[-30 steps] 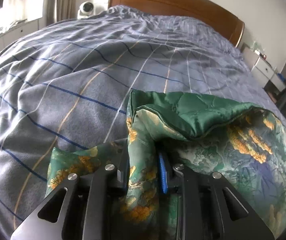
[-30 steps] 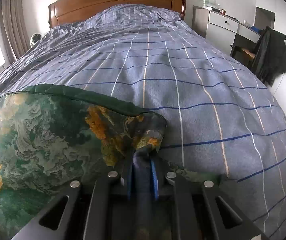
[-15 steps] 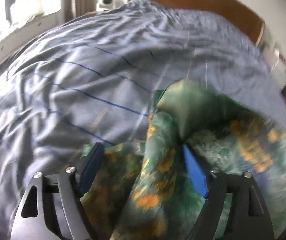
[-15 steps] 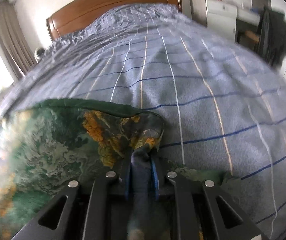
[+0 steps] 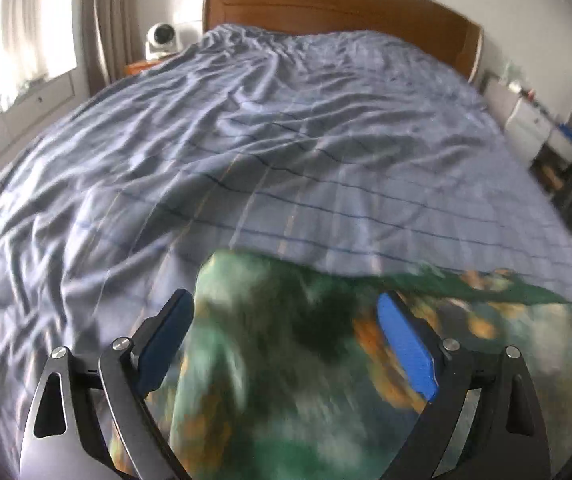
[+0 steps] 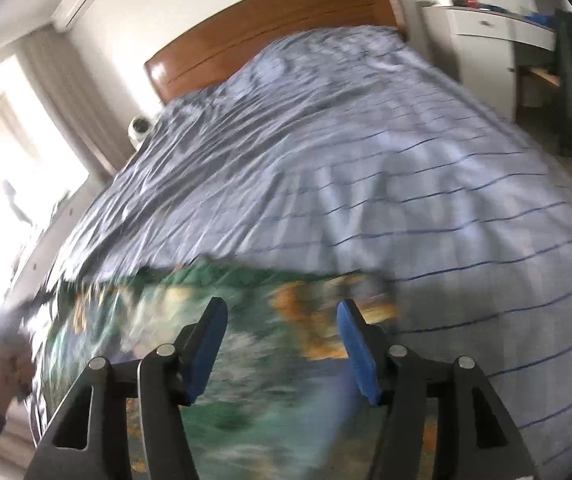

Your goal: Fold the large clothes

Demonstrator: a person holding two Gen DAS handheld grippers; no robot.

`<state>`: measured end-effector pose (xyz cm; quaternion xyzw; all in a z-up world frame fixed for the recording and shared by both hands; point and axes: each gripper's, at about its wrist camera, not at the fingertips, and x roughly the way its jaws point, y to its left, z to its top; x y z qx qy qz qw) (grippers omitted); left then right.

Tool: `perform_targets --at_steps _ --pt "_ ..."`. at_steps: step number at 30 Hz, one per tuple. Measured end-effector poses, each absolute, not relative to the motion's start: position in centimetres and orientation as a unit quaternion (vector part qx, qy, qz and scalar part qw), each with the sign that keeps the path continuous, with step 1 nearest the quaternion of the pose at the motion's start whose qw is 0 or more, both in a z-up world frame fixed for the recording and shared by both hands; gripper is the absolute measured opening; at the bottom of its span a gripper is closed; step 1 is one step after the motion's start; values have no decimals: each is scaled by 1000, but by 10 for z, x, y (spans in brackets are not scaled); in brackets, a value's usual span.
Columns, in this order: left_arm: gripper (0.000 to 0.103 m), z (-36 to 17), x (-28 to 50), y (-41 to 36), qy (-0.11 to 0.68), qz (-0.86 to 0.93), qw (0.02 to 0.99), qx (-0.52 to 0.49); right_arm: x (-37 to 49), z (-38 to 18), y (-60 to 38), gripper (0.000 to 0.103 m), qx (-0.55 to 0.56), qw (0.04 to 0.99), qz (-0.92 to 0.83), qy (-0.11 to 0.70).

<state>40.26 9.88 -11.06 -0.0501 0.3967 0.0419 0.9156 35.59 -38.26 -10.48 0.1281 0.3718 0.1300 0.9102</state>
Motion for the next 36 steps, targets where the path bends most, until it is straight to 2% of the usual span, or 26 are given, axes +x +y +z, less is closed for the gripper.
perform_targets --at_steps 4,7,10,18,21,22,24,26,30,31,33,36 --pt "94 -151 423 130 423 94 901 -22 373 -145 -360 59 109 903 123 397" --pt "95 -189 416 185 434 72 884 -154 382 -178 -392 58 203 892 112 388" --pt "97 -194 413 189 421 61 888 -176 374 -203 -422 56 314 876 133 340" --pt "101 -198 419 189 423 58 887 -174 374 -218 -420 56 324 879 147 316" --pt "102 -193 424 187 452 63 874 -168 372 -217 -425 56 334 876 152 313" --pt "101 -186 427 186 475 71 862 -160 371 -216 -426 56 335 876 153 313" --pt "87 -166 426 180 488 82 856 -149 373 -214 -427 57 335 874 152 317" --pt "87 -122 409 161 461 59 877 -123 373 -214 -431 57 337 870 154 325" --pt "102 -53 375 92 406 -20 912 -54 383 -208 -436 58 347 855 154 354" --pt "102 -42 368 66 395 -48 917 -34 383 -202 -435 58 341 856 145 361" --pt "102 -35 361 20 395 -92 914 -1 377 -180 -434 59 328 865 135 355" --pt "102 -57 361 -54 404 -132 903 64 339 -134 -435 59 353 865 189 303"
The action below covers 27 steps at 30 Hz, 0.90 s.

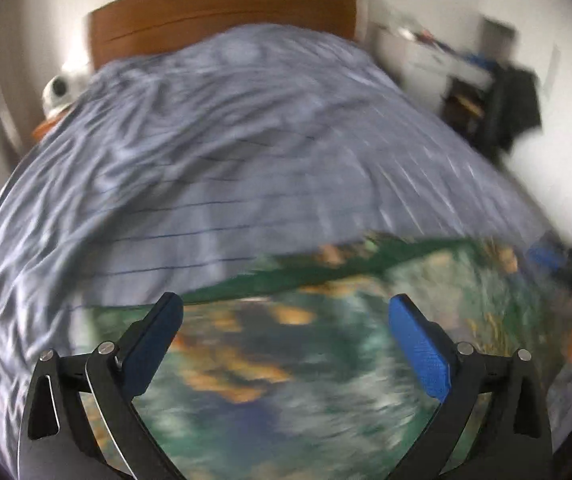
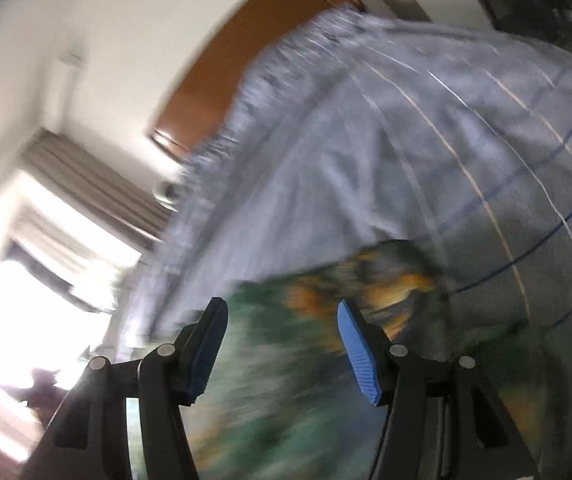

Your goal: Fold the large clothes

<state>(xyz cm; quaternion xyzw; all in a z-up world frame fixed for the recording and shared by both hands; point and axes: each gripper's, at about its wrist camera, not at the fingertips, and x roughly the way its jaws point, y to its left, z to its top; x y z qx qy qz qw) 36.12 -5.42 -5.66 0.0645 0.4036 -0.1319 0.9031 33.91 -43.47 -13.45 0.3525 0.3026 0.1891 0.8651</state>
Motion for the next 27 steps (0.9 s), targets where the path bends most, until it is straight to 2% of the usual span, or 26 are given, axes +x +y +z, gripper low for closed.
perform_targets --at_steps 5,7,13,18,20,22,27 --pt "100 -122 359 -100 442 -101 876 163 253 -97 -429 60 311 873 248 284" --pt "100 -133 335 -101 427 -99 882 173 211 -98 -431 62 293 876 251 289" --pt "100 -129 248 -100 385 -117 892 204 123 -141 -441 63 231 904 162 322" --pt "101 -126 211 -96 382 -141 890 205 123 -185 -458 63 279 884 70 368" --pt "101 -121 203 -95 391 -156 886 191 132 -195 -469 68 317 872 56 368" --pt "101 -112 198 -93 404 -169 883 169 148 -205 -478 91 364 855 62 363" --pt "101 -84 193 -103 394 -188 888 143 184 -221 -476 93 417 829 69 366"
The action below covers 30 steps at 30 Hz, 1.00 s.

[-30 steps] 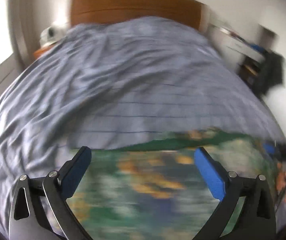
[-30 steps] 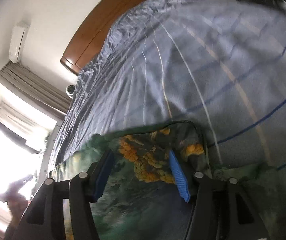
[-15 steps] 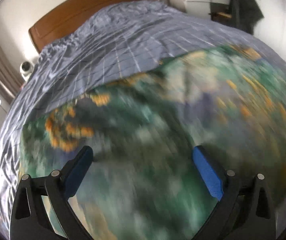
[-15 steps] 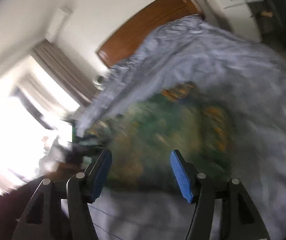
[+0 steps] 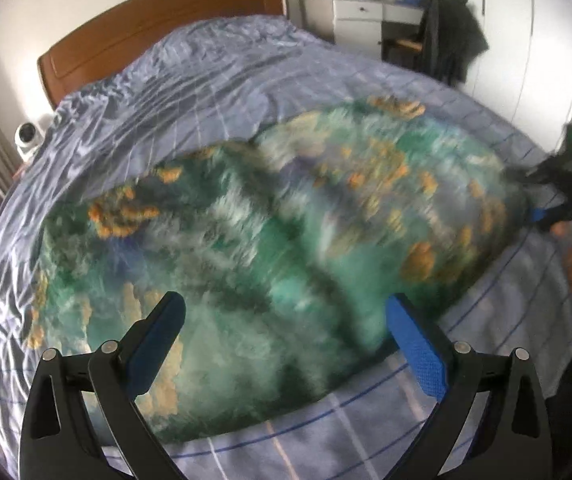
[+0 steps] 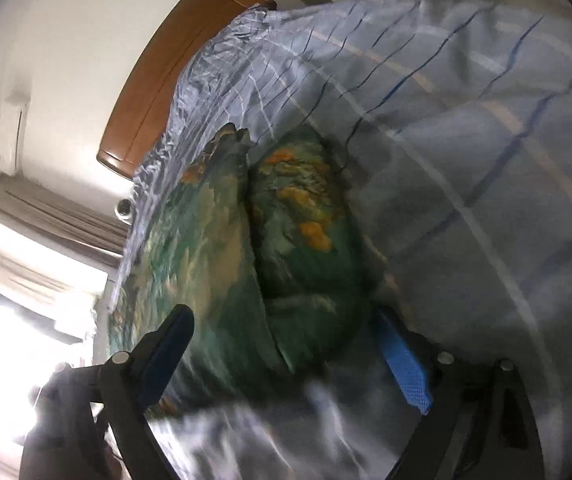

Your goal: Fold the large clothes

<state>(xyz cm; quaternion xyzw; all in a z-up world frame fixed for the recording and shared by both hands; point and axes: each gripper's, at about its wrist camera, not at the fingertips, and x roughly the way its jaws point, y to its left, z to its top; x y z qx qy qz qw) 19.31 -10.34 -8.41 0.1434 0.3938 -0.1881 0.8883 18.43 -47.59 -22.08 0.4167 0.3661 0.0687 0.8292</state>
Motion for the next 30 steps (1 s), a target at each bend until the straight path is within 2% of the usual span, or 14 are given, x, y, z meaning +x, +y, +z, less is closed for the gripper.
perform_targets --at_steps 2,4,6,10,15,20,26,28,30 --pt "101 -71 195 -111 385 -198 890 142 195 -222 -468 76 410 830 59 373" --pt "101 -53 195 -124 376 -217 890 142 195 -217 -462 45 395 839 54 370" --pt "101 -40 200 -136 373 -238 885 143 185 -202 -460 36 390 850 69 347" --pt "101 -2 214 -180 367 -302 867 151 158 -147 -432 34 297 904 87 296" --pt "100 21 237 -212 415 -368 823 125 133 -82 -374 34 173 950 121 231" --pt "100 37 244 -208 440 -382 805 111 115 -50 -317 33 61 965 159 199" --pt "100 23 236 -183 428 -278 837 199 91 -40 -240 31 -80 963 199 162" --pt "88 13 234 -172 432 -242 841 217 86 -40 -224 30 -101 960 210 157" --pt "48 3 236 -160 443 -222 842 212 82 -41 -213 30 -113 957 219 153"
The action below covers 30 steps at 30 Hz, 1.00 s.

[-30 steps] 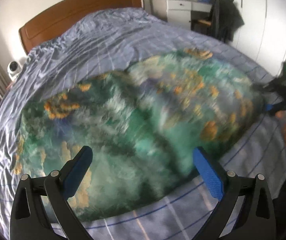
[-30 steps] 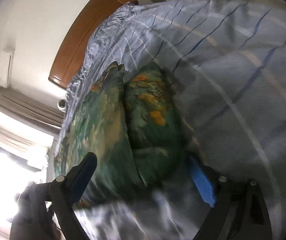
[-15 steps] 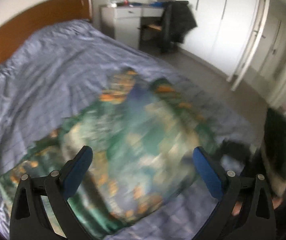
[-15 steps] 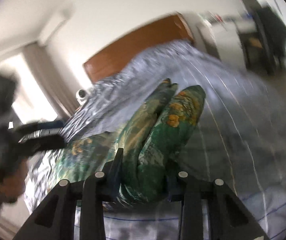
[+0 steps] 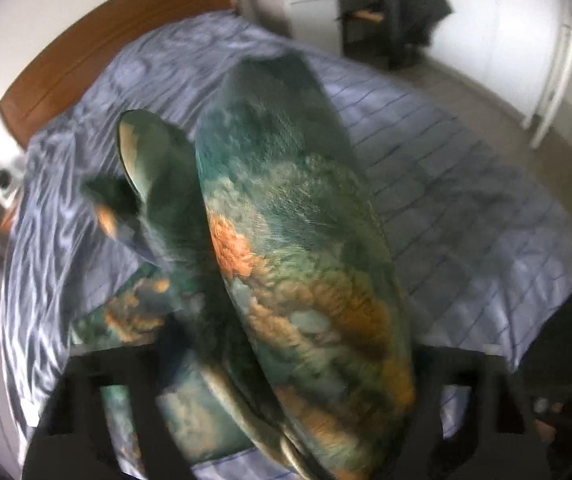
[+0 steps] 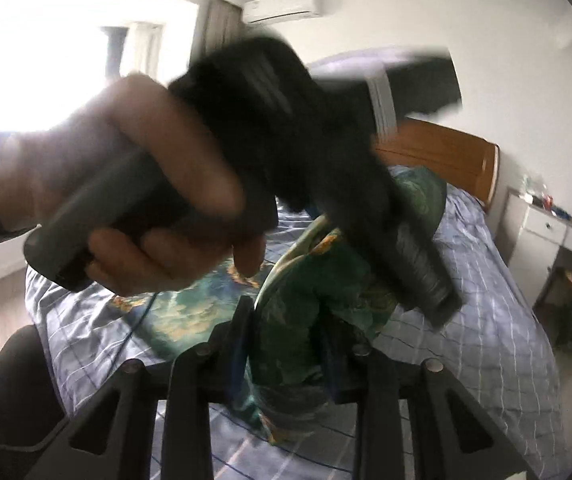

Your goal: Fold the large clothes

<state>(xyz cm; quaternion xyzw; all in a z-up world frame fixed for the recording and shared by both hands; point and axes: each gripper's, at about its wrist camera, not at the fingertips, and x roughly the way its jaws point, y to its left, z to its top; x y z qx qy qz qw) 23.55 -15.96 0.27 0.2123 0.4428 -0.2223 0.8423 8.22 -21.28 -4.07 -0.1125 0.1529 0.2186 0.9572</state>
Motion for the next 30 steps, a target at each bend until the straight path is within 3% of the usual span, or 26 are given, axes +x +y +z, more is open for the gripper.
perform_targets --at_steps 2,5,7,8,14,16,18,27,30 --pt "34 -3 241 -144 462 -225 840 176 78 -42 -203 30 -120 955 227 152" --pt "30 -1 251 -122 462 -224 845 151 76 -43 -198 35 -111 952 239 153" --pt "29 3 262 -99 465 -220 848 129 72 -37 -201 70 -88 945 267 167" --pt "29 4 269 -84 465 -214 851 119 67 -35 -205 71 -65 942 281 169" --pt "30 -20 301 -1 481 -174 857 61 81 -59 -228 68 -22 941 251 226" --pt "30 -35 306 26 491 -163 855 33 94 -68 -235 45 -9 937 245 250" --pt "30 -51 308 52 502 -147 852 8 107 -74 -234 35 -9 933 236 270" --pt "32 -105 307 125 518 -122 843 -79 187 -68 -173 31 -42 909 288 297" --pt "35 -124 306 131 523 -116 840 -85 222 -88 -135 31 -54 887 322 326"
